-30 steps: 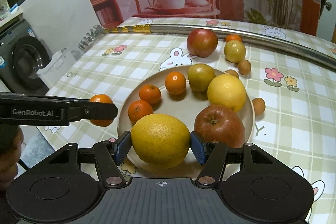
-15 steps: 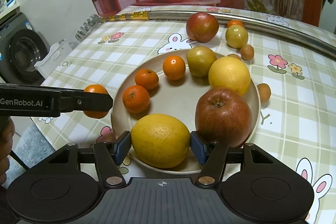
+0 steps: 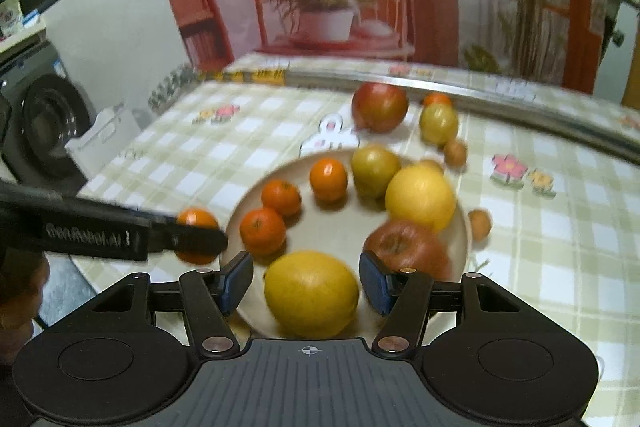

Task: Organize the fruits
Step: 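Lower the tangerine into the plate and open the left tool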

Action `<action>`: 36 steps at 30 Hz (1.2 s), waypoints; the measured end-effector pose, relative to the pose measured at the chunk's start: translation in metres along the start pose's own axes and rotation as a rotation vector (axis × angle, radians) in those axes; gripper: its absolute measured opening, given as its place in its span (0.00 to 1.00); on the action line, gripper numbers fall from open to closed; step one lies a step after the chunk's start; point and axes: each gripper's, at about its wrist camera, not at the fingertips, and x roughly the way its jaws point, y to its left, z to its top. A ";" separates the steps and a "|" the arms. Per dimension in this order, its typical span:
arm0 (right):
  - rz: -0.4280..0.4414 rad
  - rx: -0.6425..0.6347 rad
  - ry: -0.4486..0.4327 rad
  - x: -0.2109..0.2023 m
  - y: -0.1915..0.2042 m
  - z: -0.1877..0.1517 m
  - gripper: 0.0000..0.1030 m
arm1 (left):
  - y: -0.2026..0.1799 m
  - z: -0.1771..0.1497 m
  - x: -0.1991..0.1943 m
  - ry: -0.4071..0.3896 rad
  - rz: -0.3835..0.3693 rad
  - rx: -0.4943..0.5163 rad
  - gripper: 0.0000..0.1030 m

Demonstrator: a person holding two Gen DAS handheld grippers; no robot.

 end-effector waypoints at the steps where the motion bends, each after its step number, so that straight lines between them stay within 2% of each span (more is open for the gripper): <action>1: -0.008 0.003 -0.018 -0.004 -0.001 0.001 0.54 | 0.000 0.000 0.000 0.002 -0.001 0.001 0.34; 7: -0.081 0.051 -0.143 -0.021 -0.015 0.008 0.55 | -0.004 -0.002 0.000 0.009 -0.001 0.028 0.34; 13: -0.143 0.103 -0.209 -0.025 -0.031 0.004 0.55 | -0.011 -0.002 0.009 0.024 0.018 0.083 0.34; 24: -0.162 0.167 -0.214 -0.017 -0.049 -0.006 0.56 | -0.021 -0.001 0.029 0.047 0.050 0.157 0.34; 36: -0.173 0.190 -0.200 -0.011 -0.052 -0.009 0.56 | -0.015 -0.001 0.032 0.036 0.035 0.124 0.35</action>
